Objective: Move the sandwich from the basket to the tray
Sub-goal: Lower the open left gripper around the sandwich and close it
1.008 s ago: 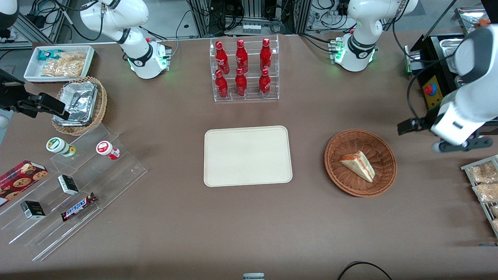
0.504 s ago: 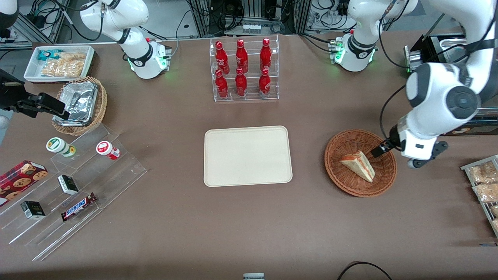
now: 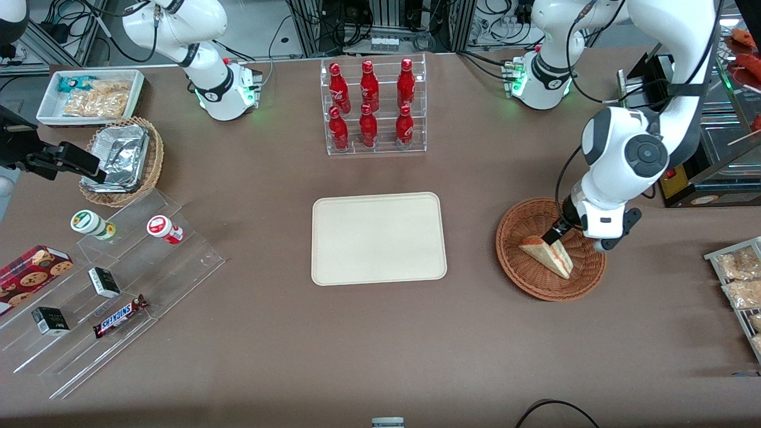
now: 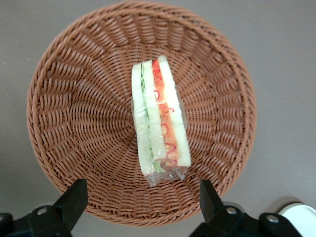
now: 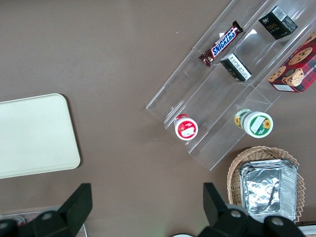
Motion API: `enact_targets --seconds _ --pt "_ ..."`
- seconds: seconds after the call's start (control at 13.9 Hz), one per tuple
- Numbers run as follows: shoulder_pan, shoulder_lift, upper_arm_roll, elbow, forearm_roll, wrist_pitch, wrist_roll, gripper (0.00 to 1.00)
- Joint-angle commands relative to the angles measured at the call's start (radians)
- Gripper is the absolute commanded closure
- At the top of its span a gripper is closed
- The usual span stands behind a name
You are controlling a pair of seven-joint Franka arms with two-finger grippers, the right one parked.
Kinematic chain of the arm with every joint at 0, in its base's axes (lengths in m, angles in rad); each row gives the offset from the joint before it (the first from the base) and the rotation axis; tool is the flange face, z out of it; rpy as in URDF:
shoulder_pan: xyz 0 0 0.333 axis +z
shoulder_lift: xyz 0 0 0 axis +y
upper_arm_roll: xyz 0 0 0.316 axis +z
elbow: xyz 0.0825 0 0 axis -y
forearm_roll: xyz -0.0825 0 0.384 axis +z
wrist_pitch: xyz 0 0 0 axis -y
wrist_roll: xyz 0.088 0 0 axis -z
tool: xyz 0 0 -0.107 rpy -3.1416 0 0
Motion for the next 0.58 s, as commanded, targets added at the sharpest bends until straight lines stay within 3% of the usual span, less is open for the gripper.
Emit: enact_targets --seconds 0.0,0.5 --pt "0.006 0.039 -0.008 -0.007 0.003 0.055 -0.021 0.00" --pt "0.007 0.145 -0.004 -0.004 0.003 0.169 -0.020 0.00"
